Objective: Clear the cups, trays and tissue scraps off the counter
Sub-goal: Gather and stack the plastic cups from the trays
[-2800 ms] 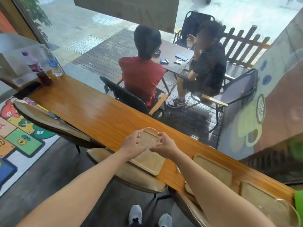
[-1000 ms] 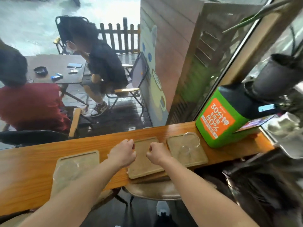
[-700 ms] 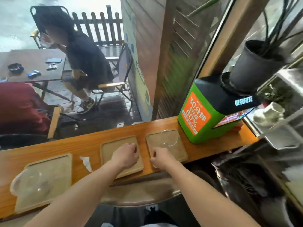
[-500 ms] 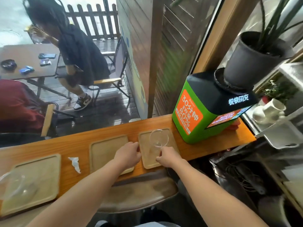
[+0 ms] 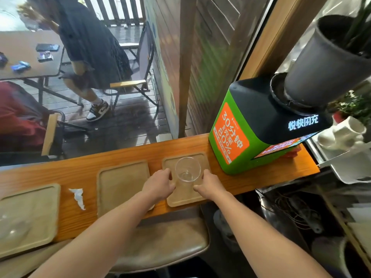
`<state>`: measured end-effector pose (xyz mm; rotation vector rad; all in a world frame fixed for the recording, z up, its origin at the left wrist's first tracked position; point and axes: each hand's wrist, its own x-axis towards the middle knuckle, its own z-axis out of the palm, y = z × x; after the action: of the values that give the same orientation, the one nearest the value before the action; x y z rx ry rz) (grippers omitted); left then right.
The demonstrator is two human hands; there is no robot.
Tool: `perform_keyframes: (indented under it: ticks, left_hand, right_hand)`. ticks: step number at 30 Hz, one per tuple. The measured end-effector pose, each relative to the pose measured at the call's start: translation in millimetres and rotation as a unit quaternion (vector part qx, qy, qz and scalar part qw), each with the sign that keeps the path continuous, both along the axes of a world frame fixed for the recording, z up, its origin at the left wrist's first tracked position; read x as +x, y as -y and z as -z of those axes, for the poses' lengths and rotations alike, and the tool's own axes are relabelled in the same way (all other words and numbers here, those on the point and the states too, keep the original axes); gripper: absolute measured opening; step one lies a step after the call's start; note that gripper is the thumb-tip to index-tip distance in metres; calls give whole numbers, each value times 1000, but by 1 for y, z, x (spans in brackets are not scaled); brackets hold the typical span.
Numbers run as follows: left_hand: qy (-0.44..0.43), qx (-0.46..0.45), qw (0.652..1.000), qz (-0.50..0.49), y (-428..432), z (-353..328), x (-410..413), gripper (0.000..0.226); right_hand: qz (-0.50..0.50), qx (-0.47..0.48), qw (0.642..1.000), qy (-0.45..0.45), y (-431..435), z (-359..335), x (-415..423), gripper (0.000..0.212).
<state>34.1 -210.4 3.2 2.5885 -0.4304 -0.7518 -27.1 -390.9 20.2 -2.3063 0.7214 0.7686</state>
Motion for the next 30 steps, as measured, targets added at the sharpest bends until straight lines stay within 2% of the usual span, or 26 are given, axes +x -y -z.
perform_keyframes:
  ticks: [5, 9, 12, 19, 30]
  left_hand:
    - [-44, -54, 995, -65, 9, 13, 5, 44]
    - [-76, -111, 987, -86, 17, 13, 6, 63]
    - [-87, -144, 981, -99, 18, 9, 4, 59]
    - [-44, -211, 969, -118, -14, -15, 6, 57]
    - [36, -245, 943, -221, -158, -62, 8, 50]
  right_hand:
    - [45, 58, 997, 28, 4, 8, 5, 87]
    - [45, 96, 990, 91, 2, 8, 7, 88]
    - [58, 112, 987, 100, -5, 5, 9, 82]
    - [46, 140, 980, 135, -27, -9, 17, 76]
    - [-73, 198, 960, 184, -156, -61, 65, 66]
